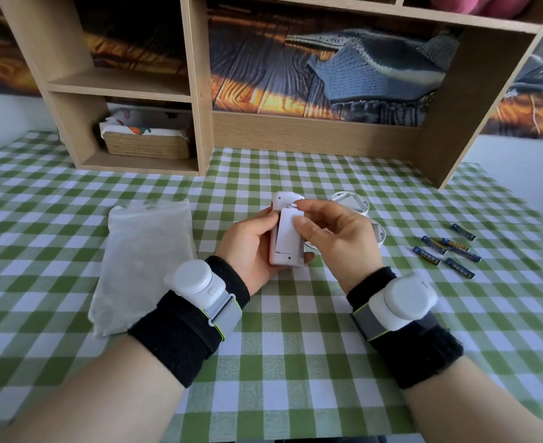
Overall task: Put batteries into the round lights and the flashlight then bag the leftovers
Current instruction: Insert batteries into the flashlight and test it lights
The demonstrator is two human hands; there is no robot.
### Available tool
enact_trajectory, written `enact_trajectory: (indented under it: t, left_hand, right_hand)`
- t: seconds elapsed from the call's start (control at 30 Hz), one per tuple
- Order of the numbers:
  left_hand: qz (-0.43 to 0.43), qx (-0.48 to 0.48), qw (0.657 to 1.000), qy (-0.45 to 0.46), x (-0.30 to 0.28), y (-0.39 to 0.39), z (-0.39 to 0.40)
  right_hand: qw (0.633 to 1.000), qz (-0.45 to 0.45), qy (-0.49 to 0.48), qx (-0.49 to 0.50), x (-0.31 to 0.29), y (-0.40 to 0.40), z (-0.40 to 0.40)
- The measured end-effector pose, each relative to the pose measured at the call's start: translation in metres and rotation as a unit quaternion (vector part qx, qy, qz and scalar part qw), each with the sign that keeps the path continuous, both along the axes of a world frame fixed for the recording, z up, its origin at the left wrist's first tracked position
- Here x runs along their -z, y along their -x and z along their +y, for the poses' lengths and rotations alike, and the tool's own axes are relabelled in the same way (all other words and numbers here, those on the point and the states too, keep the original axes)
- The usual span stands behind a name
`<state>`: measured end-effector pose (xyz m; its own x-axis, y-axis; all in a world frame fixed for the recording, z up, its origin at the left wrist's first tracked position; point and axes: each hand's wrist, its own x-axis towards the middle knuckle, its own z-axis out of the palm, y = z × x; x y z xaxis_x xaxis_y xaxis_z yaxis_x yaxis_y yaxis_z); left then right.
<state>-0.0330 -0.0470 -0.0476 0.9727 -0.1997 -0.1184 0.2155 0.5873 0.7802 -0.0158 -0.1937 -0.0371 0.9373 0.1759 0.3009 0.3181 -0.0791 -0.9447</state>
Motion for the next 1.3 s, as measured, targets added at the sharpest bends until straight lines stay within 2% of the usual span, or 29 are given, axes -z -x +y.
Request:
enact_trajectory:
  t: [0.13,0.43,0.7,0.8,1.0,1.07,1.17,1.3]
  left_hand:
    - [-0.019,0.005,1.0,-0.008,-0.002,0.002,0.001]
    - [-0.047,-0.009,0.999,-0.024,-0.002,0.005,-0.003]
    - [-0.063,-0.009,0.997,-0.043,-0.003,0.007,-0.004]
    - [-0.057,-0.014,0.997,-0.044,-0.005,0.008,-0.006]
    - [-0.039,-0.01,0.999,-0.006,-0.005,0.006,-0.006]
    - [-0.056,-0.005,0.998,-0.019,-0.009,0.008,-0.009]
    - [-0.081,-0.019,0.995,-0.054,-0.012,0.011,-0.009]
    - [-0.087,-0.033,0.99,-0.106,-0.012,0.011,-0.007]
  right_hand:
    - [0.999,-0.026,0.034,0.017,0.002,0.001,0.003]
    - [0.999,0.016,-0.032,-0.017,0.006,-0.003,0.0]
    - [1.0,-0.021,0.015,-0.006,0.011,-0.004,0.0]
    - [0.999,0.02,-0.024,-0.025,0.011,-0.005,-0.001]
    - [0.998,0.031,-0.06,-0.018,0.01,-0.007,-0.003]
    - [0.999,0.032,-0.038,-0.003,0.002,-0.004,-0.006]
    - [0.998,0.011,0.063,0.003,-0.007,-0.002,-0.007]
    - [0.997,0.041,0.065,-0.02,-0.027,-0.001,-0.02]
